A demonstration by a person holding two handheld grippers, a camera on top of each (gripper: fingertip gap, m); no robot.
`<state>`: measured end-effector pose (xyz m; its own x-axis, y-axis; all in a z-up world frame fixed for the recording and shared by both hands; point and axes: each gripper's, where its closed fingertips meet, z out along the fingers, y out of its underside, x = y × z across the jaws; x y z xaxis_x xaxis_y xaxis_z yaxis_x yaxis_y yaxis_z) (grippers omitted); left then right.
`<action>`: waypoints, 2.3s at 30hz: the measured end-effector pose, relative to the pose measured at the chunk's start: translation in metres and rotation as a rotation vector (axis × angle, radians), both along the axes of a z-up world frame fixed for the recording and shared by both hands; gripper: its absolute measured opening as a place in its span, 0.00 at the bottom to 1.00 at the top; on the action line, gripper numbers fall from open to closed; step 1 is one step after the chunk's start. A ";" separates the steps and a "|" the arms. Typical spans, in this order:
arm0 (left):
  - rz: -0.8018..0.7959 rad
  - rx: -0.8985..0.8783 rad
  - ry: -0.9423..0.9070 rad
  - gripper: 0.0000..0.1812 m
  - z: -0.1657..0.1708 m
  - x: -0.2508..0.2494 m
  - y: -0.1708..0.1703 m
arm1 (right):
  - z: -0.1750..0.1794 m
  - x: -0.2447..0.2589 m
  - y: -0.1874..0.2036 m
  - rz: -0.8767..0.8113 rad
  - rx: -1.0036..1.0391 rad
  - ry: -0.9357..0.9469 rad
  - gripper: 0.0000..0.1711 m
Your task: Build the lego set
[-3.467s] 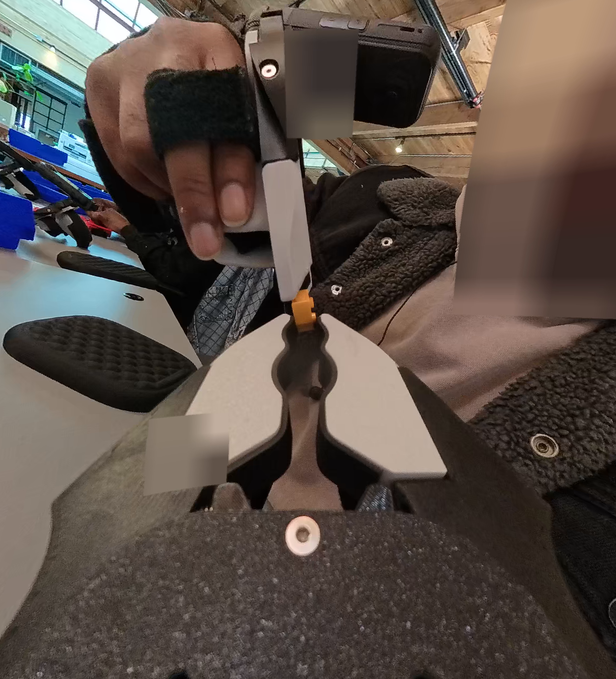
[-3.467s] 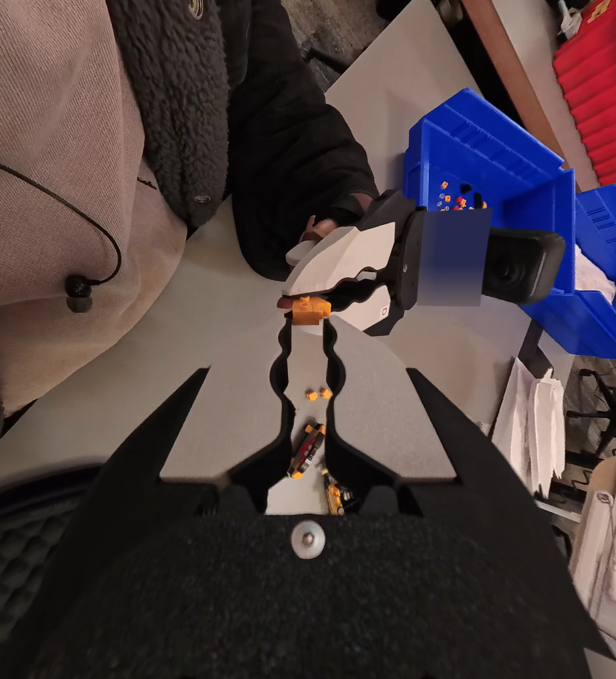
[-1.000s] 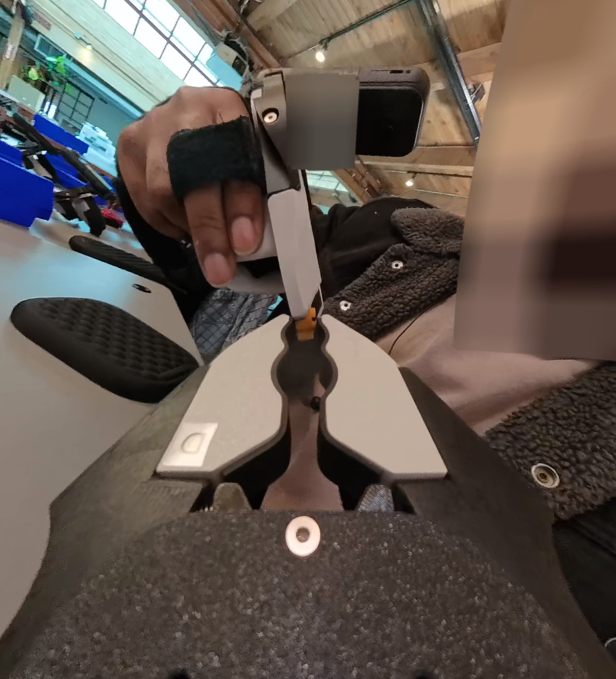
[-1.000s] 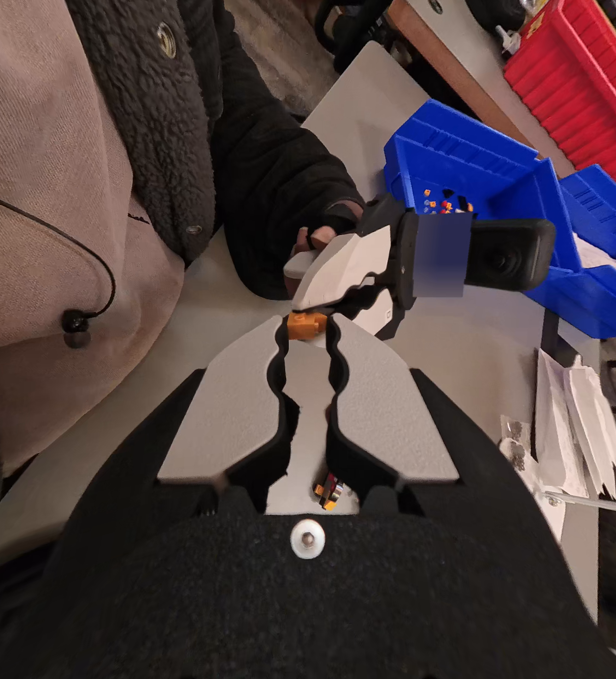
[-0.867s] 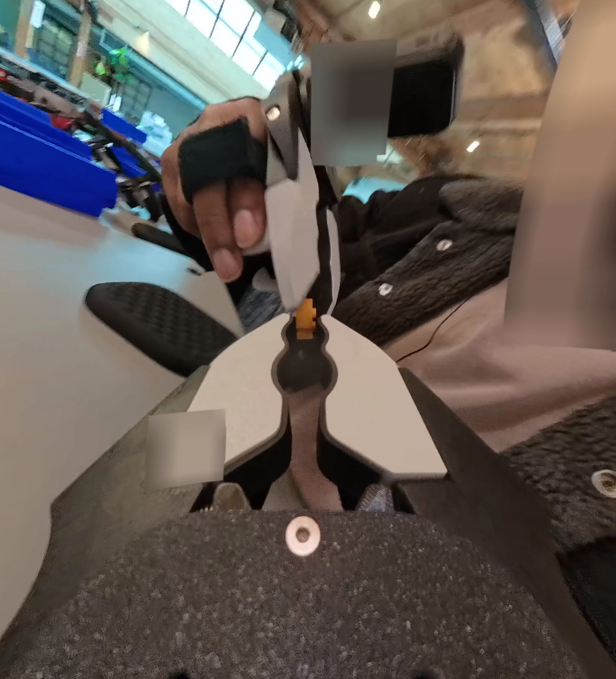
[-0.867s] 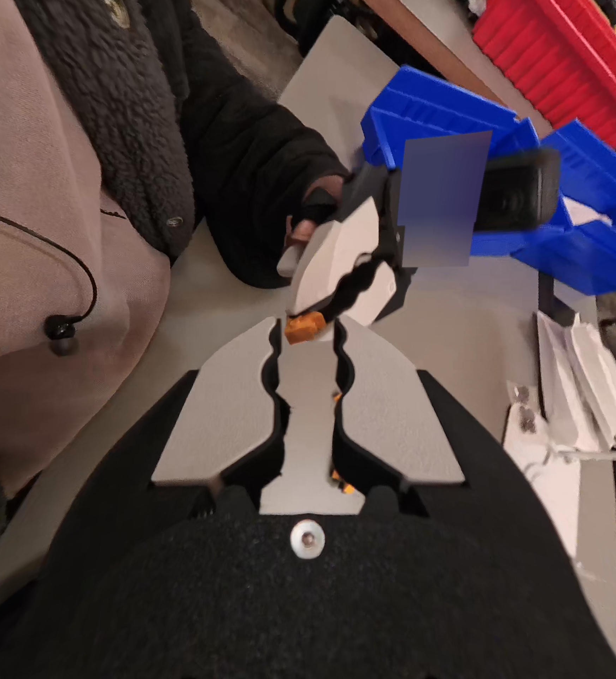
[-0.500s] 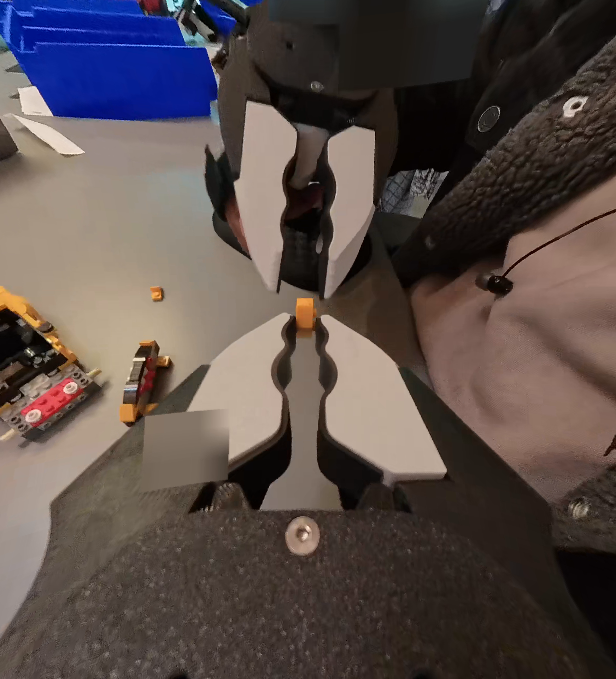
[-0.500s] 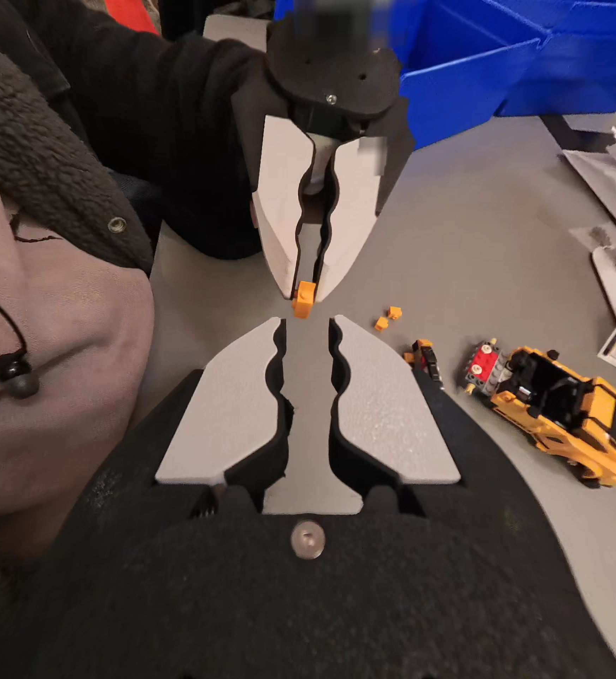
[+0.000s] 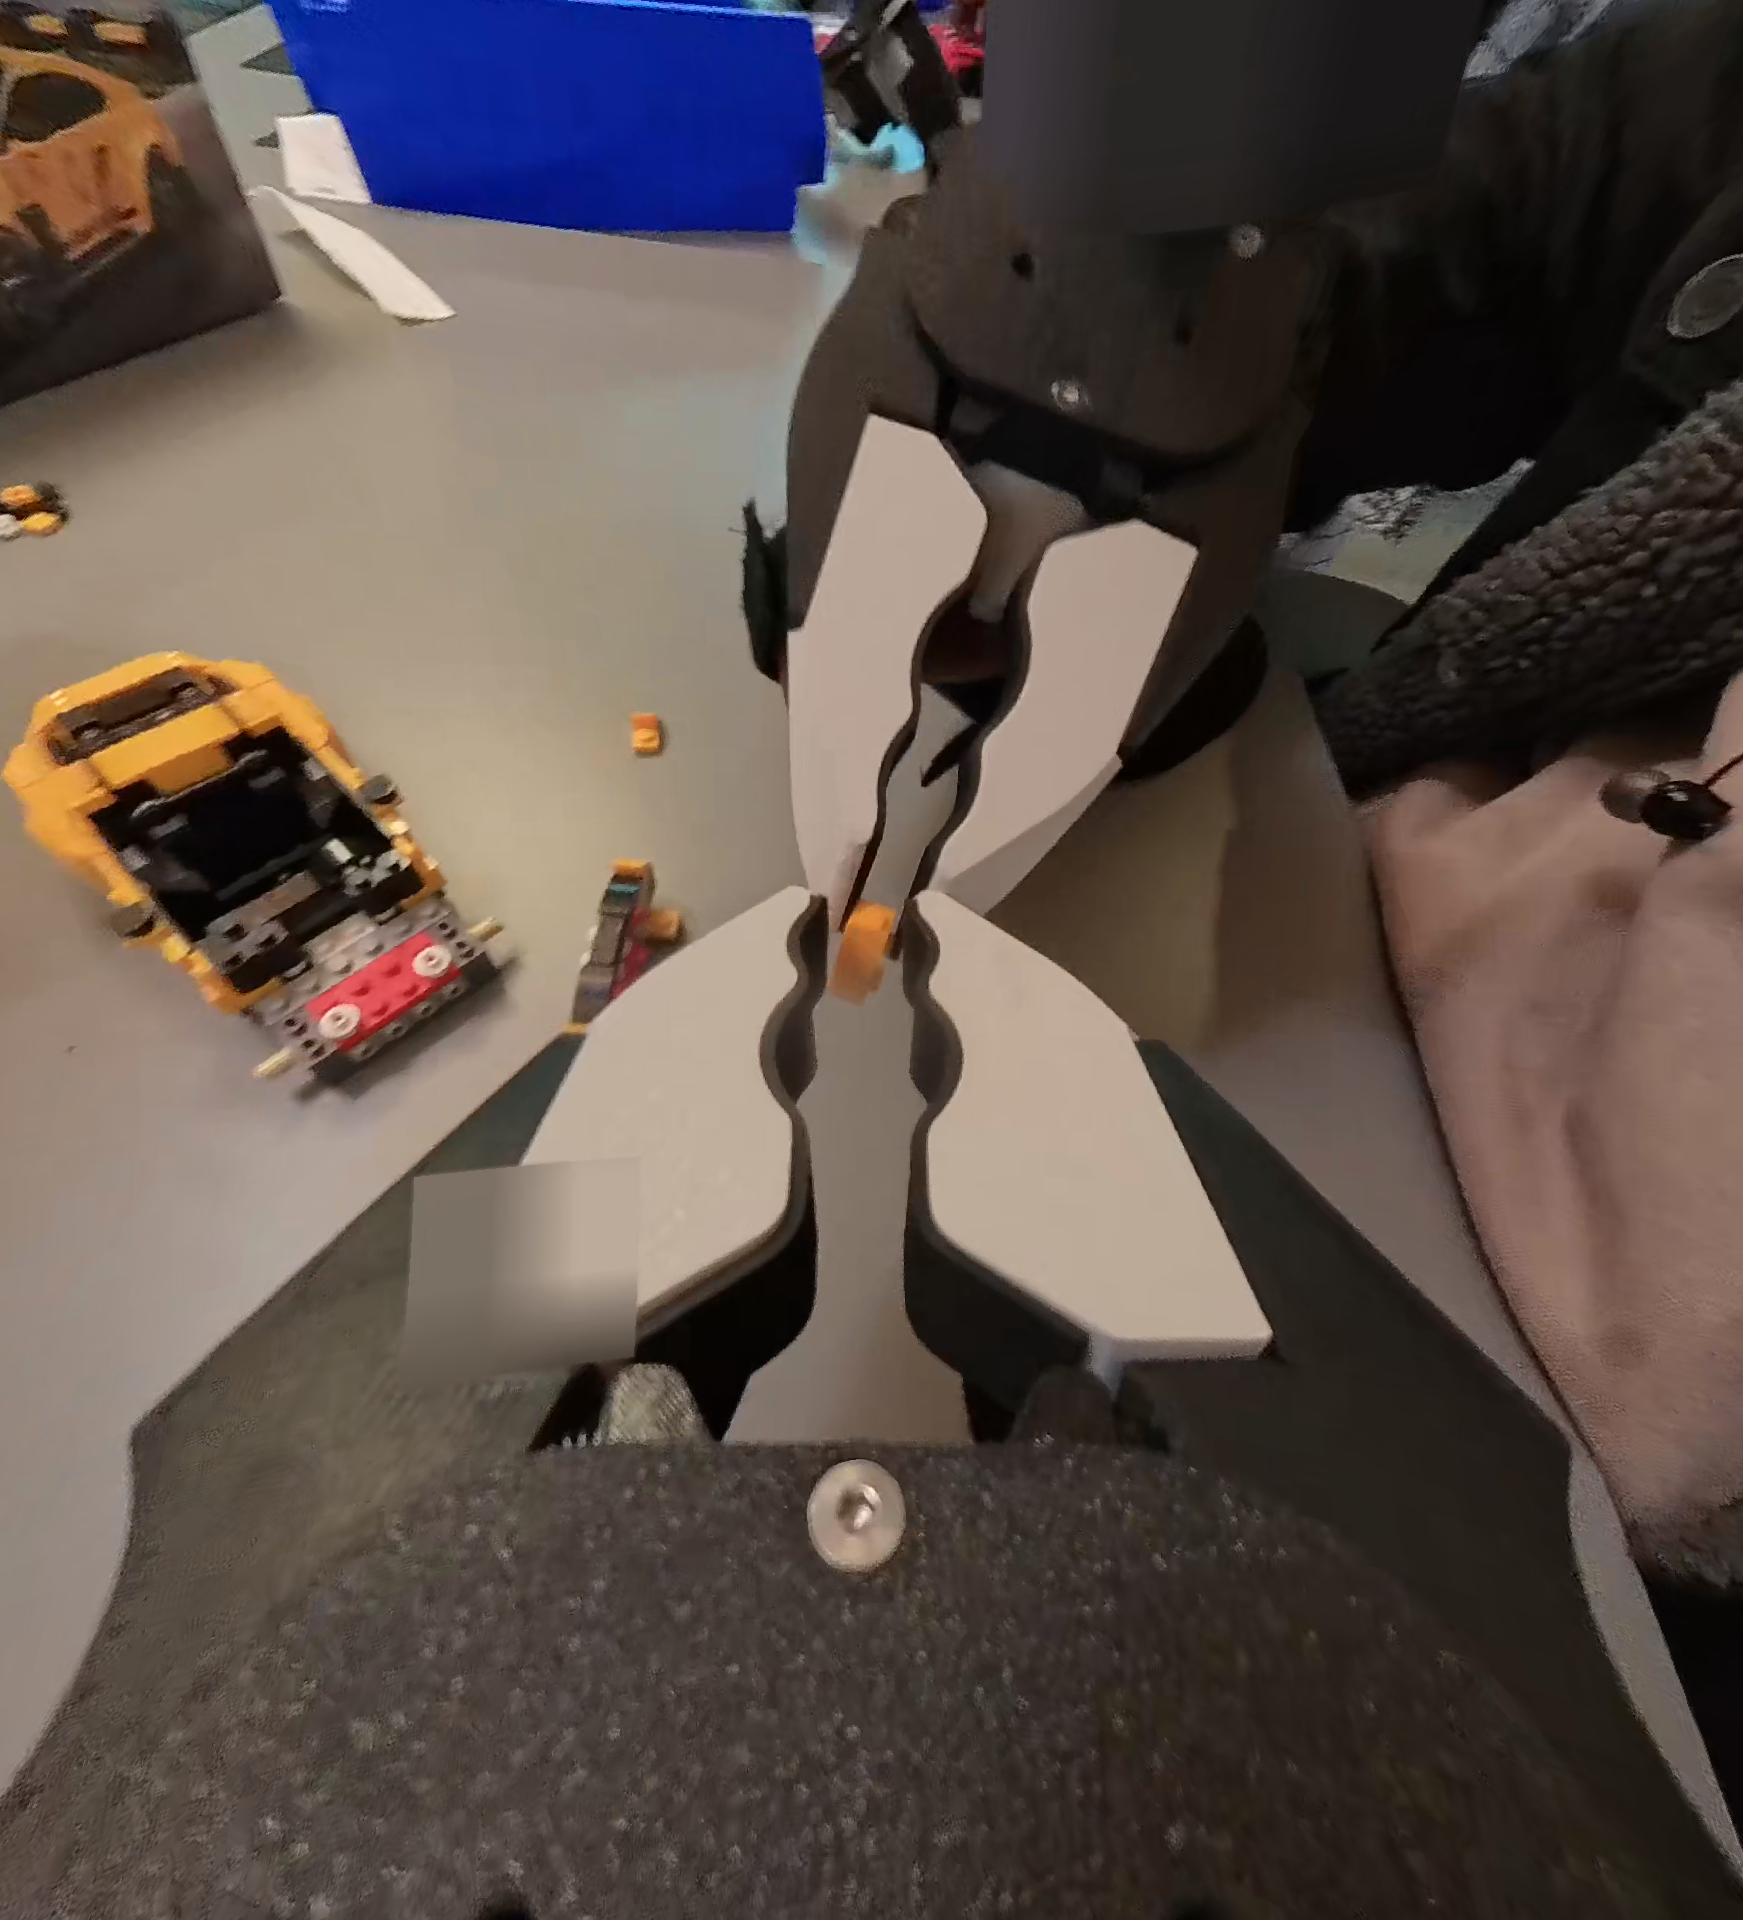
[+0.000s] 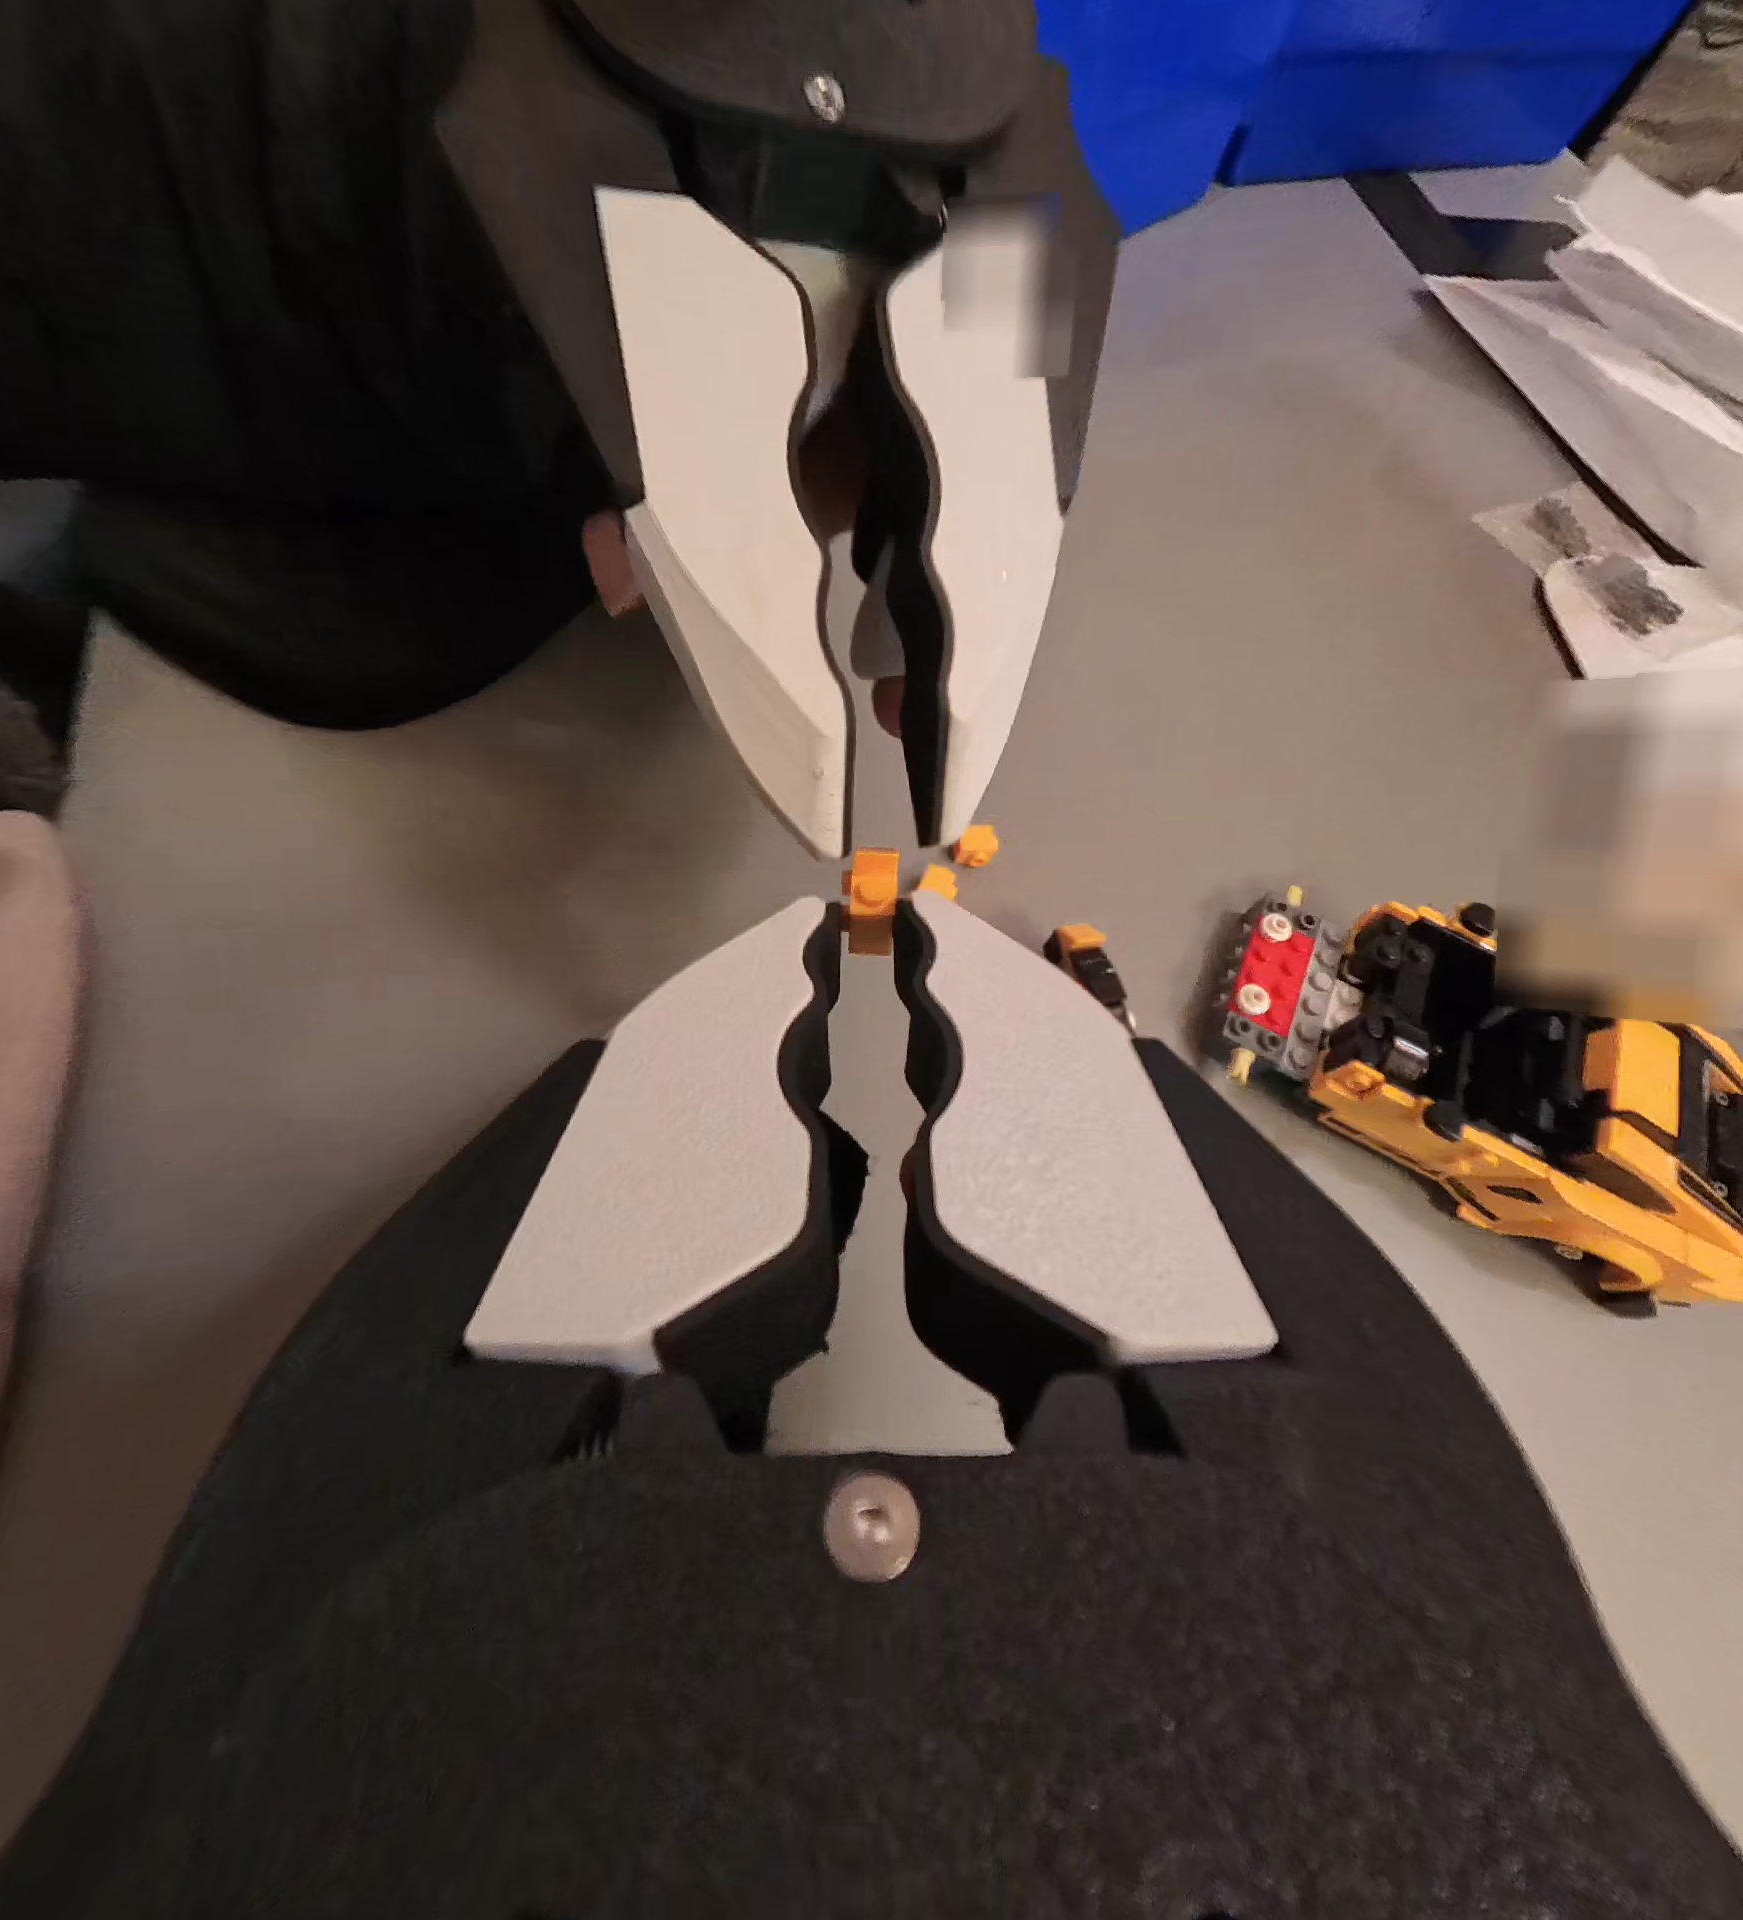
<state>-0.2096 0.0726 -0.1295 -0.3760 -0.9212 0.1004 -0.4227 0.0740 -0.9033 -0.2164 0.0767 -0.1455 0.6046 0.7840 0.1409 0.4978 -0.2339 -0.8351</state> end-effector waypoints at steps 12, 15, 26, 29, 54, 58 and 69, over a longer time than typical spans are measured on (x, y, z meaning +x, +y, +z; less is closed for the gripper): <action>0.227 -0.005 0.190 0.07 -0.038 -0.015 0.033 | -0.032 -0.020 0.031 -0.176 -0.010 -0.097 0.06; 0.254 -0.026 0.243 0.07 -0.047 -0.017 0.033 | -0.040 -0.022 0.029 -0.181 -0.025 -0.106 0.06; 0.257 0.003 0.310 0.04 -0.062 -0.020 0.028 | -0.055 -0.021 0.027 -0.175 -0.046 -0.183 0.06; 0.254 0.012 0.314 0.04 -0.063 -0.020 0.028 | -0.057 -0.021 0.026 -0.167 -0.054 -0.196 0.06; 0.238 -0.012 0.243 0.05 -0.051 -0.023 0.031 | 0.015 0.043 0.017 -0.224 0.021 0.120 0.14; 0.227 -0.022 0.239 0.07 -0.052 -0.022 0.030 | 0.029 0.080 0.019 -0.305 0.059 0.159 0.14; 0.180 -0.018 0.239 0.10 -0.053 -0.023 0.024 | 0.020 0.159 0.034 -0.518 0.115 0.261 0.11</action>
<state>-0.2328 0.0967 -0.1827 -0.1705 -0.9682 0.1829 -0.6283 -0.0361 -0.7771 -0.0578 0.1104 -0.1258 0.9307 0.3658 0.0027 0.1178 -0.2928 -0.9489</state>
